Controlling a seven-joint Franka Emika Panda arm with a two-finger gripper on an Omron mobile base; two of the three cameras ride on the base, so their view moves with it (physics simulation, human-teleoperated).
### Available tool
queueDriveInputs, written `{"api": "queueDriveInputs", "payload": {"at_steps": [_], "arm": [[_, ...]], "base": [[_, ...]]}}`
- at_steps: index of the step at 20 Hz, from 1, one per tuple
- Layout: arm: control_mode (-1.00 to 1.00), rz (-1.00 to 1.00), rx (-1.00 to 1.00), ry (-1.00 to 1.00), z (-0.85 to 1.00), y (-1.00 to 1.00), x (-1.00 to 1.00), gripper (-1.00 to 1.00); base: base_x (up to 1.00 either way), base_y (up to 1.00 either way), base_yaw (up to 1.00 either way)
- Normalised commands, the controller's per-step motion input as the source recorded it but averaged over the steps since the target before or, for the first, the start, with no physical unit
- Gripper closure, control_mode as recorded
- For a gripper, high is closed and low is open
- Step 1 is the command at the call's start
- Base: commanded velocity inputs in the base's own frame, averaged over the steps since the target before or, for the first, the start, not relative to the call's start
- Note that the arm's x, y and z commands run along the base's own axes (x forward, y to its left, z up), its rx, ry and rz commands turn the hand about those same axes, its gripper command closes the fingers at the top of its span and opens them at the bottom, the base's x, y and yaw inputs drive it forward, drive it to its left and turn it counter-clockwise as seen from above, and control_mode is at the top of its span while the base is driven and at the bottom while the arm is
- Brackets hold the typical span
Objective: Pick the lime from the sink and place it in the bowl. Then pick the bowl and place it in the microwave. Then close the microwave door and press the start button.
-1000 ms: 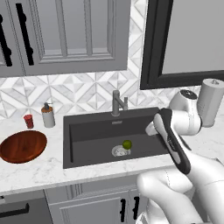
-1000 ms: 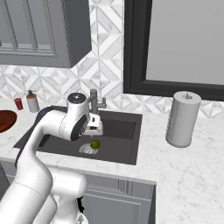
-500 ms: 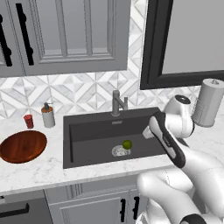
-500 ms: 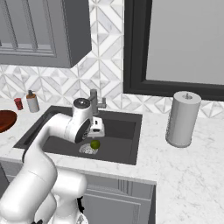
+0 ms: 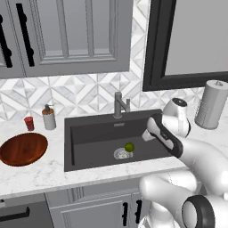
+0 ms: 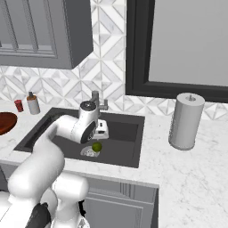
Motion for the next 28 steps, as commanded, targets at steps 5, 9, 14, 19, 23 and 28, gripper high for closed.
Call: {"api": "queueDriveInputs", "payload": {"at_steps": [5,9,14,19,23,28], "arm": [[-1.0,0.03,0.0,0.0,-0.25,0.07,0.2,-1.0],[-1.0,0.02,0.0,-0.02,-0.25,0.17,0.24,-1.0],[-1.0,0.02,0.0,0.0,-0.24,0.22,0.23,-1.0],[-1.0,0.01,0.0,0.01,-0.2,0.13,0.15,-1.0],[-1.0,0.02,0.0,0.03,-0.25,0.01,0.12,-1.0],[-1.0,0.03,0.0,0.03,-0.28,0.0,0.13,-1.0]], "base": [[0.0,0.0,0.0],[0.0,0.0,0.0],[0.0,0.0,0.0],[0.0,0.0,0.0],[0.0,0.0,0.0],[0.0,0.0,0.0]]}}
